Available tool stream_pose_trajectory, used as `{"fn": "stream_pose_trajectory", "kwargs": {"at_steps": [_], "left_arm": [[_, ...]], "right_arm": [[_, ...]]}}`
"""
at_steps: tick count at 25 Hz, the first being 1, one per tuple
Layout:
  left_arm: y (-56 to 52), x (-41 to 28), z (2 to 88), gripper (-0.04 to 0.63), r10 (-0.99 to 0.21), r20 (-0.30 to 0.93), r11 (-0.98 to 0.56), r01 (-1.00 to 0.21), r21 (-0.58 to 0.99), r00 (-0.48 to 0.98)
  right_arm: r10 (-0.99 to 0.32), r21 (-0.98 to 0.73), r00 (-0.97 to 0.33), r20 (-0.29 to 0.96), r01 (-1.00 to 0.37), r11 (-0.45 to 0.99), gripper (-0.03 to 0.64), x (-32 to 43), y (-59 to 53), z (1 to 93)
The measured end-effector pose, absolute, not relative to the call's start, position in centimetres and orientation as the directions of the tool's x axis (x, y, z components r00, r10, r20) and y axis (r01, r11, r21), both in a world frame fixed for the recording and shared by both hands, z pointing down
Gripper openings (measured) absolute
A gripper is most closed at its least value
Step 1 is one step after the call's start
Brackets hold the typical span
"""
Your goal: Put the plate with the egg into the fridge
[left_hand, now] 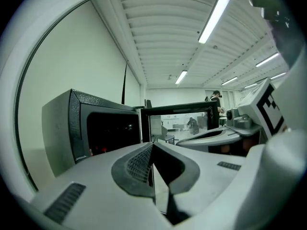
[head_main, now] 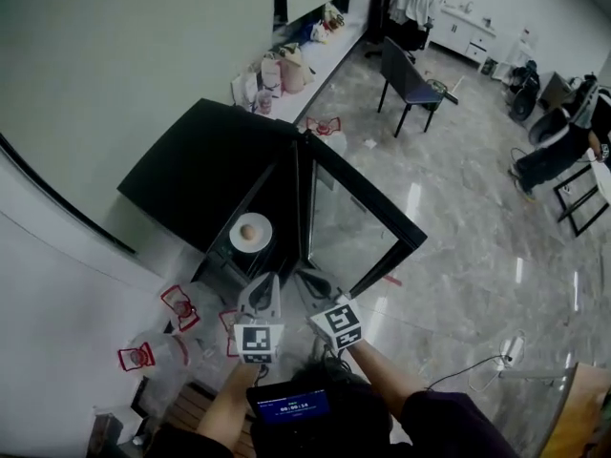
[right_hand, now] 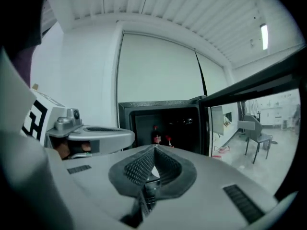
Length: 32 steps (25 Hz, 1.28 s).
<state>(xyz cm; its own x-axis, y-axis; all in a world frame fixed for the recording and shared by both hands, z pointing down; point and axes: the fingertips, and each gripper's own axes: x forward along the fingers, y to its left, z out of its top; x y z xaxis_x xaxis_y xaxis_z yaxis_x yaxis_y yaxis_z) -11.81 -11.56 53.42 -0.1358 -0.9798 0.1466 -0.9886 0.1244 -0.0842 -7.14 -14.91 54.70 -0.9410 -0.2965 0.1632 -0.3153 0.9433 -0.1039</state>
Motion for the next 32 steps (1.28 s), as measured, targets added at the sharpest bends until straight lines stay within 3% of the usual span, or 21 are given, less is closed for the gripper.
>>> {"fn": "stream_pose_trajectory", "kwargs": {"at_steps": [10,22,26,32], "left_arm": [[-11.0,-8.1,51.7,0.009,-0.991,0.118,0.050,-0.996,-0.077,-0.059],[-15.3,3.2,51.8,0.009,-0.994,0.110,-0.005,-0.997,-0.080,-0.004],[-16.6,6.9,50.8,0.009,-0.994,0.093,0.057,-0.996,-0.064,-0.062],[-16.9,9.9,50.0,0.009,-0.975,0.123,0.181,-0.982,-0.052,-0.186]], "right_arm": [[-0.380,-0.129,-0.917,0.119,-0.394,0.910,0.008,-1.3,-14.6,52.2],[-0.504,-0.065,-0.853,0.134,-0.515,0.855,0.008,17.9,-25.6,51.9],[-0.462,-0.042,-0.870,0.170,-0.475,0.879,0.009,20.9,-31.0,52.3],[-0.258,-0.010,-0.949,0.179,-0.264,0.965,0.008,17.9,-34.1,51.8]]}}
